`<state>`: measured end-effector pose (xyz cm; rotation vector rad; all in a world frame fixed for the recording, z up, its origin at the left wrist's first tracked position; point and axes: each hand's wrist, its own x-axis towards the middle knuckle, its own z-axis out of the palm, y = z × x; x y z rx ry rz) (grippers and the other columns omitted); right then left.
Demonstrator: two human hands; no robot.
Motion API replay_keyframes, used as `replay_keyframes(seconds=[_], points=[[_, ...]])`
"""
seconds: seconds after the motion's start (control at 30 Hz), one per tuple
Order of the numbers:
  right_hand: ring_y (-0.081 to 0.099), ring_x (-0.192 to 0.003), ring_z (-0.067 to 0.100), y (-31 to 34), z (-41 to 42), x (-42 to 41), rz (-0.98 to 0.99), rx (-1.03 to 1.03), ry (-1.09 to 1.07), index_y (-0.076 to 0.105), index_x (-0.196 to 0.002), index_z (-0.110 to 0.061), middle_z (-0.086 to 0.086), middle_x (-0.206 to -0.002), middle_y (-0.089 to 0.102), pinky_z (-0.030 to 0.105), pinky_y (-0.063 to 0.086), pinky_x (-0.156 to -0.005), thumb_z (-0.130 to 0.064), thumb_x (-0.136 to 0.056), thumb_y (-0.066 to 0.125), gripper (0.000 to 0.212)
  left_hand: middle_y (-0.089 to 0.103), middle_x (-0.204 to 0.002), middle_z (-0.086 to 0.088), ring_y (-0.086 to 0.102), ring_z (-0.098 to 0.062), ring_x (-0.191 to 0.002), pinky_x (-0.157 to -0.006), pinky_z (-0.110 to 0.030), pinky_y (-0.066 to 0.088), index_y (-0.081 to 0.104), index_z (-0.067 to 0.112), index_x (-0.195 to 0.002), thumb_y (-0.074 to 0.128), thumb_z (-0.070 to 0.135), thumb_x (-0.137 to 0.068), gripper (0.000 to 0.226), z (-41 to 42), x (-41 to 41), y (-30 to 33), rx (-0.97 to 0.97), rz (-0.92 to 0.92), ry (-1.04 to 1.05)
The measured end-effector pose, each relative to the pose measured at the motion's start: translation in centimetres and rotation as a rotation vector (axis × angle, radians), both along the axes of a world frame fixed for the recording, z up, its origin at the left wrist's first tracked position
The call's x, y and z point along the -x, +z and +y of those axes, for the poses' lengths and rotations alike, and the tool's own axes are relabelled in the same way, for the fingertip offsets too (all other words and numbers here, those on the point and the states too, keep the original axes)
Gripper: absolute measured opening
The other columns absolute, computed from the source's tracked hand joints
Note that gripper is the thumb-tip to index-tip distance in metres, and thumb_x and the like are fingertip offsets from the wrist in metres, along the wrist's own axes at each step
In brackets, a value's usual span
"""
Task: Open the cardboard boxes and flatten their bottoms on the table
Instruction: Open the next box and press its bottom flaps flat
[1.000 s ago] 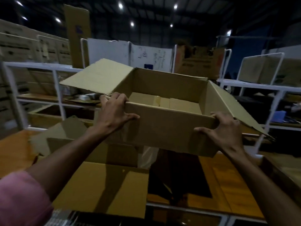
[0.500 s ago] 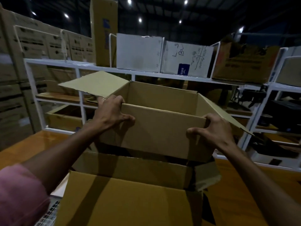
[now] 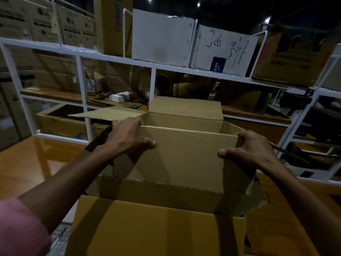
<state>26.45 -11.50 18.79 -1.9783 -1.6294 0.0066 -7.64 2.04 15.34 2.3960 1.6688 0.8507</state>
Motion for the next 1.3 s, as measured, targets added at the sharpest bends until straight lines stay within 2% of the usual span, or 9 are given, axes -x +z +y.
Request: replay_keyframes(seconds=[0.2,0.43,0.6,0.7,0.83,1.03,1.17,1.23,1.3], points=[[0.058,-0.082,0.011,0.5,1.6,0.2,0.099,0.158,0.015,0.057,-0.103,-0.024,-0.006,-0.092,0.058,0.029,0.051,-0.064,-0.046,-0.074,0.084,0.045,0.057,-0.097,0.004,0.054,-0.025,-0.105,-0.102,-0.05,0.036,0.05,0.03,-0.095,0.079,0.067,-0.07,0.053,0.9,-0.3,0.9,0.035,0.046,-0.021],[0.063,-0.086,0.019,-1.2,3.9,0.3,0.128,0.311,-0.002,0.062,-0.093,-0.019,0.003,-0.094,0.064,0.038,0.058,-0.077,-0.044,-0.081,0.079,0.033,0.062,-0.103,0.003,0.055,-0.032,-0.111,-0.094,-0.054,0.043,0.053,0.035,-0.098,0.067,0.086,-0.051,0.072,4.6,-0.4,-2.0,0.179,0.102,0.015],[0.06,-0.084,0.016,-1.8,4.8,0.3,0.057,0.378,-0.009,0.061,-0.099,-0.015,0.003,-0.094,0.063,0.028,0.05,-0.065,-0.047,-0.085,0.075,0.038,0.059,-0.1,0.004,0.053,-0.027,-0.105,-0.092,-0.049,0.038,0.05,0.032,-0.101,0.072,0.08,-0.063,0.065,5.0,-0.1,-3.1,0.168,0.158,0.015],[0.057,-0.086,0.012,-2.1,5.0,0.0,-0.02,0.455,-0.005,0.059,-0.107,-0.019,0.0,-0.099,0.061,0.025,0.044,-0.062,-0.059,-0.084,0.07,0.047,0.059,-0.102,0.004,0.053,-0.022,-0.1,-0.093,-0.047,0.034,0.051,0.028,-0.105,0.071,0.077,-0.07,0.063,4.3,0.0,-2.8,0.176,0.225,0.009],[0.061,-0.089,0.017,-2.6,5.1,-0.2,-0.035,0.527,0.002,0.059,-0.114,-0.016,0.004,-0.103,0.063,0.027,0.049,-0.066,-0.071,-0.088,0.053,0.06,0.059,-0.108,-0.002,0.054,-0.026,-0.107,-0.099,-0.05,0.037,0.051,0.027,-0.105,0.052,0.087,-0.076,0.067,4.2,0.1,-2.8,0.283,0.287,0.045],[0.059,-0.092,0.024,-3.8,5.0,0.1,-0.042,0.46,-0.027,0.061,-0.119,-0.011,0.014,-0.116,0.065,0.032,0.048,-0.074,-0.074,-0.093,0.031,0.075,0.063,-0.122,-0.013,0.056,-0.037,-0.116,-0.101,-0.058,0.044,0.06,0.023,-0.12,0.005,0.081,-0.088,0.086,4.2,0.4,-2.9,0.347,0.212,0.124],[0.058,-0.115,0.032,-5.6,4.4,-0.3,0.005,0.312,-0.094,0.051,-0.137,-0.016,0.016,-0.137,0.056,0.051,0.051,-0.097,-0.078,-0.09,0.036,0.08,0.06,-0.128,-0.015,0.059,-0.033,-0.11,-0.093,-0.049,0.047,0.056,0.019,-0.132,0.009,0.075,-0.095,0.081,3.8,0.2,-3.2,0.305,0.276,0.198],[0.053,-0.126,0.035,-6.3,3.9,-0.6,0.074,0.264,-0.124,0.045,-0.145,-0.018,0.016,-0.147,0.049,0.055,0.048,-0.101,-0.076,-0.091,0.041,0.079,0.056,-0.136,-0.017,0.057,-0.036,-0.117,-0.095,-0.051,0.045,0.053,0.018,-0.136,0.011,0.076,-0.095,0.083,3.6,0.1,-3.5,0.303,0.3,0.212],[0.056,-0.122,0.033,-6.7,3.5,-0.8,0.101,0.251,-0.129,0.046,-0.143,-0.016,0.015,-0.143,0.053,0.051,0.05,-0.097,-0.072,-0.093,0.044,0.075,0.054,-0.14,-0.017,0.056,-0.037,-0.121,-0.099,-0.053,0.046,0.052,0.018,-0.138,0.011,0.077,-0.094,0.084,3.5,0.1,-3.6,0.321,0.314,0.204]])
